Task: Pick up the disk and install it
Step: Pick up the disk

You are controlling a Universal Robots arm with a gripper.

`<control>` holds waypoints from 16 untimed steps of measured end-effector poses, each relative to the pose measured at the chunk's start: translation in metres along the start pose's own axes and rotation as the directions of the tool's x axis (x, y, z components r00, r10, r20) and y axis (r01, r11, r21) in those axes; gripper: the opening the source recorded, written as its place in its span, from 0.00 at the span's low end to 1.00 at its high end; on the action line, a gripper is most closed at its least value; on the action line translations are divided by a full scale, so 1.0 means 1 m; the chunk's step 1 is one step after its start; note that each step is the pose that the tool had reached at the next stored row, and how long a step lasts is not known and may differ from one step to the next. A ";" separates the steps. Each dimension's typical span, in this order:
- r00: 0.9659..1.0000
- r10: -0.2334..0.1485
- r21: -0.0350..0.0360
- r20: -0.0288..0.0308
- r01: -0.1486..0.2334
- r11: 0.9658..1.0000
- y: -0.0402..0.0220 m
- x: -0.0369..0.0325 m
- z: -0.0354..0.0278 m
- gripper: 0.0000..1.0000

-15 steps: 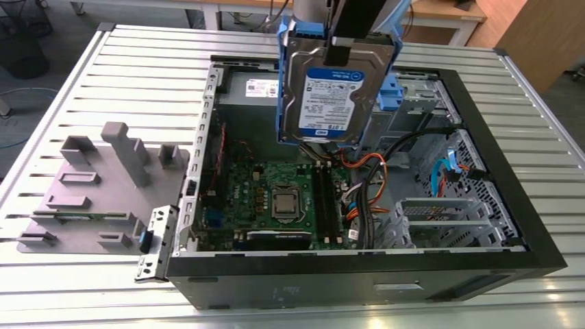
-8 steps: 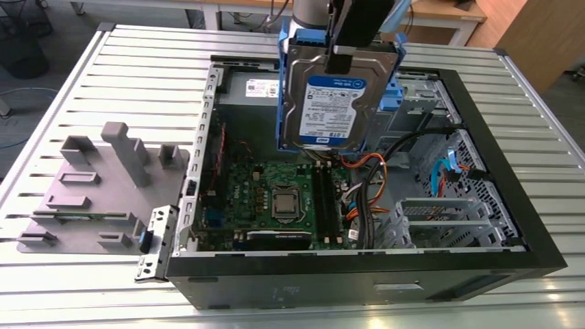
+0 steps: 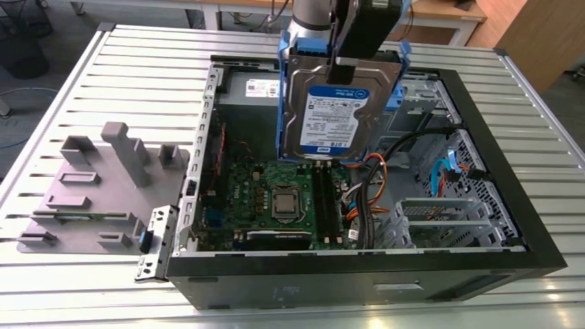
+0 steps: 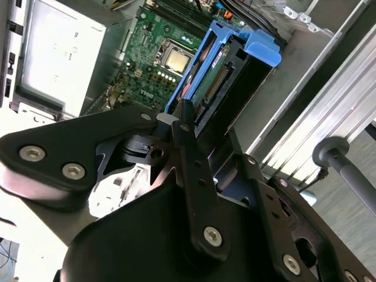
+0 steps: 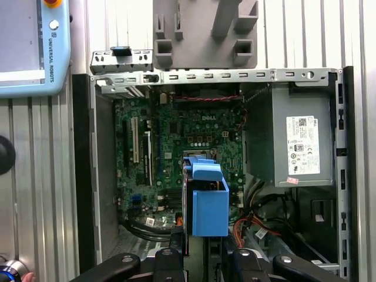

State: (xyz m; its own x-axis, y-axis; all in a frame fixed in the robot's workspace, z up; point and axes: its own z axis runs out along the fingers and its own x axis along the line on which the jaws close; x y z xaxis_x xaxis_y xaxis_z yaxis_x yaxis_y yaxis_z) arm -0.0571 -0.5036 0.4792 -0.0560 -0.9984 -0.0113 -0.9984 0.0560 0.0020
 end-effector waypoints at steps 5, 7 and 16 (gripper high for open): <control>1.000 0.000 0.000 0.000 0.000 1.000 -0.0005 0.0094 0.0000 0.35; 1.000 0.000 0.000 -0.001 0.000 1.000 -0.0007 0.0127 0.0001 0.35; 1.000 0.000 0.000 -0.001 0.000 1.000 -0.0012 0.0212 0.0000 0.35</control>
State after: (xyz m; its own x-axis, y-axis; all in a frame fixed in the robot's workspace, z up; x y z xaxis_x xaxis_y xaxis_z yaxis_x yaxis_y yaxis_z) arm -0.0571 -0.5248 0.4789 -0.0560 -0.9984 -0.0100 -0.9984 0.0560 0.0020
